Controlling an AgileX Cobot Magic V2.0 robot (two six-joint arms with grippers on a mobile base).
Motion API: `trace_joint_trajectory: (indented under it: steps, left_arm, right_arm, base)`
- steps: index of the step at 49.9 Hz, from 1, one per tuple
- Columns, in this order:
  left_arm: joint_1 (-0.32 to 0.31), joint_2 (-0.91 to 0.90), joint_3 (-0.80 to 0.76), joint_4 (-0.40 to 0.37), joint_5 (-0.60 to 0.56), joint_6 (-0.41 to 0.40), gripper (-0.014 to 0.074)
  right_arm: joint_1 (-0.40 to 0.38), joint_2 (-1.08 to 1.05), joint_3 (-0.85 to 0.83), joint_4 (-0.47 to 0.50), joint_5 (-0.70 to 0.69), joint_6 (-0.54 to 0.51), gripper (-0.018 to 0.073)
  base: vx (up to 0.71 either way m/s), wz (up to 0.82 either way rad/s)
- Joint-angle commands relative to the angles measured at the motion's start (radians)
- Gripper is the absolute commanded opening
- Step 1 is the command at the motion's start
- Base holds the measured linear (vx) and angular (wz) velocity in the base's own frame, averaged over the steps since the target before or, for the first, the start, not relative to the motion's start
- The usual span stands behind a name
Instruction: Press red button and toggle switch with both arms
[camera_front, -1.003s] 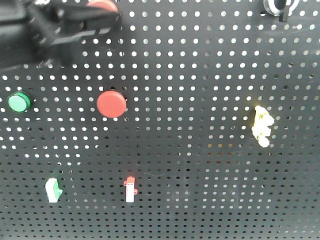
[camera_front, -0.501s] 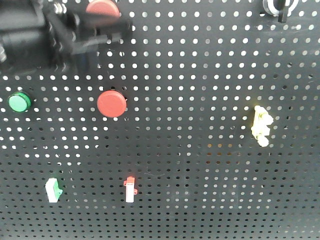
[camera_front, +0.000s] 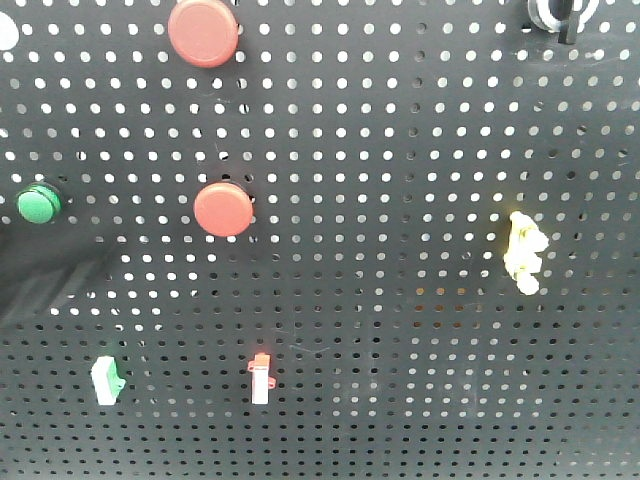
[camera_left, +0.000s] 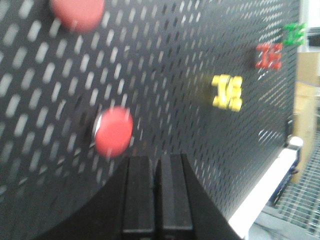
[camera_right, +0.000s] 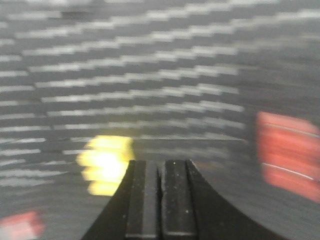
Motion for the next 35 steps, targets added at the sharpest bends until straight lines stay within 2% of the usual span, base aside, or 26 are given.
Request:
trace_joint_trajectory:
  steps: [1, 5, 10, 19, 24, 30, 35]
  left_arm:
    - [-0.002, -0.070, 0.042, -0.039, -0.084, -0.002, 0.0002]
    - [-0.002, -0.110, 0.083, -0.039, -0.093, -0.002, 0.0002]
    - [-0.002, -0.134, 0.104, -0.039, -0.086, -0.004, 0.0002]
    - [-0.002, -0.133, 0.104, -0.039, -0.077, -0.004, 0.0002]
    - [-0.002, -0.130, 0.104, -0.039, -0.078, -0.004, 0.0002]
    - [-0.002, -0.128, 0.104, -0.039, -0.077, -0.004, 0.0002]
    - [-0.002, -0.128, 0.104, -0.039, -0.077, -0.004, 0.0002]
  right_arm:
    - [0.002, 0.098, -0.113, 0.249, 0.019, -0.165, -0.0003]
    - [0.002, 0.187, -0.193, 0.399, 0.085, -0.221, -0.0003]
    - [0.002, 0.299, -0.294, 0.535, 0.142, -0.236, -0.0003]
    - [0.006, 0.440, -0.431, 0.660, 0.228, -0.189, -0.0003]
    - [0.078, 0.483, -0.473, 0.660, 0.205, -0.194, -0.0003]
    - [0.221, 0.510, -0.494, 0.599, 0.069, -0.205, -0.0003]
    - [0.265, 0.510, -0.494, 0.534, -0.019, -0.198, -0.0003]
  base:
    - [0.00, 0.00]
    - [0.00, 0.00]
    - [0.00, 0.00]
    - [0.00, 0.00]
    - [0.00, 0.00]
    - [0.00, 0.00]
    - [0.00, 0.00]
